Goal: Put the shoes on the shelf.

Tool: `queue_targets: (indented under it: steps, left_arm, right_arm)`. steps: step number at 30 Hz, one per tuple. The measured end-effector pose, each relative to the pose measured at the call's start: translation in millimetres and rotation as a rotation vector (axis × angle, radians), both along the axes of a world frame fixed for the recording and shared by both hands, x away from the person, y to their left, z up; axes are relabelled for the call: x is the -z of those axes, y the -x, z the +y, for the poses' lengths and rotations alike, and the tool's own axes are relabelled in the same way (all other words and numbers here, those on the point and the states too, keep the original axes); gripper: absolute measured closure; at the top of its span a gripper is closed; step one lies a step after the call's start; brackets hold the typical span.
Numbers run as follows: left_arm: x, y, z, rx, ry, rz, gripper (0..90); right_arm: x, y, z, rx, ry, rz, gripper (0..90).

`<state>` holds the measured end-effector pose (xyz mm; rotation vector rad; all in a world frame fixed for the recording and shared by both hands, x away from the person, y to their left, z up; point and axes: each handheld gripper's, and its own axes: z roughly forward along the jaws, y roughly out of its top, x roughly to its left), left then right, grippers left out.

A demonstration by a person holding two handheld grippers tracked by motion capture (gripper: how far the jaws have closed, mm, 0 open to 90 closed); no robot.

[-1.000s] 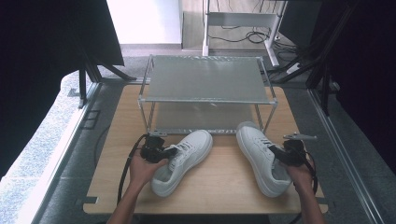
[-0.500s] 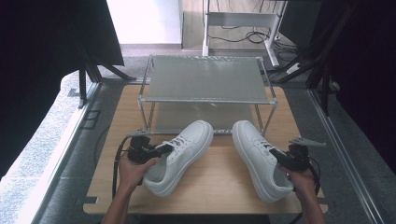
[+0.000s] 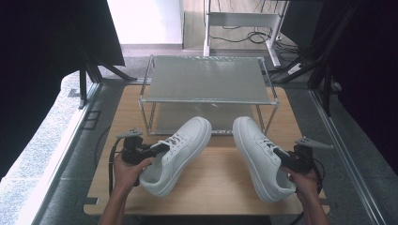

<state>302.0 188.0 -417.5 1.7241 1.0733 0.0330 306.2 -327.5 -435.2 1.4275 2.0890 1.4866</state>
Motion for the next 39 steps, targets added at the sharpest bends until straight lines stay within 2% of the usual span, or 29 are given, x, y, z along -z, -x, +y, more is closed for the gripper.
queue_targets:
  steps: [3, 7, 13, 18, 25, 32, 35, 36, 37, 38, 39]
  left_arm:
    - [-4.9, 2.3, 2.7, 0.001, 0.034, -0.012, 81.6]
    - [-8.1, 3.5, 4.1, -0.002, 0.046, -0.028, 81.6]
    - [-13.7, 5.4, 6.7, -0.021, 0.090, -0.057, 81.6]
    - [-15.6, 6.1, 7.8, -0.033, 0.104, -0.073, 81.7]
    - [-22.4, 6.6, 7.7, -0.011, 0.132, -0.075, 81.7]
    - [-38.6, 2.4, 5.3, -0.008, 0.149, -0.106, 81.7]
    - [-50.9, -4.9, -0.4, -0.006, 0.173, -0.121, 81.7]
    - [-50.9, -4.9, -0.4, -0.006, 0.173, -0.121, 81.7]
    - [-60.0, -9.6, -3.2, 0.006, 0.164, -0.119, 81.6]
    - [-60.0, -9.6, -3.2, 0.006, 0.164, -0.119, 81.6]
    - [-69.3, -14.6, -5.3, 0.015, 0.157, -0.118, 81.5]
  right_arm:
    - [-3.3, 1.6, 0.0, -0.005, -0.023, -0.013, 87.0]
    - [-6.9, 3.0, 0.2, -0.015, -0.044, -0.028, 87.0]
    - [-10.1, 3.2, 0.9, -0.037, -0.097, -0.049, 87.0]
    - [-13.4, 3.5, 3.0, -0.037, -0.114, -0.062, 87.0]
    - [-20.7, 4.2, 6.0, -0.050, -0.136, -0.080, 87.0]
    - [-34.2, 2.4, 7.2, -0.058, -0.151, -0.112, 87.0]
    - [-46.3, -2.7, 9.6, -0.059, -0.187, -0.126, 87.1]
    - [-49.9, -4.1, 10.9, -0.062, -0.193, -0.131, 87.0]
    - [-53.8, -5.4, 12.4, -0.067, -0.201, -0.136, 87.0]
    - [-53.8, -5.4, 12.4, -0.067, -0.201, -0.136, 87.0]
    - [-62.0, -8.2, 15.2, -0.082, -0.219, -0.141, 87.1]
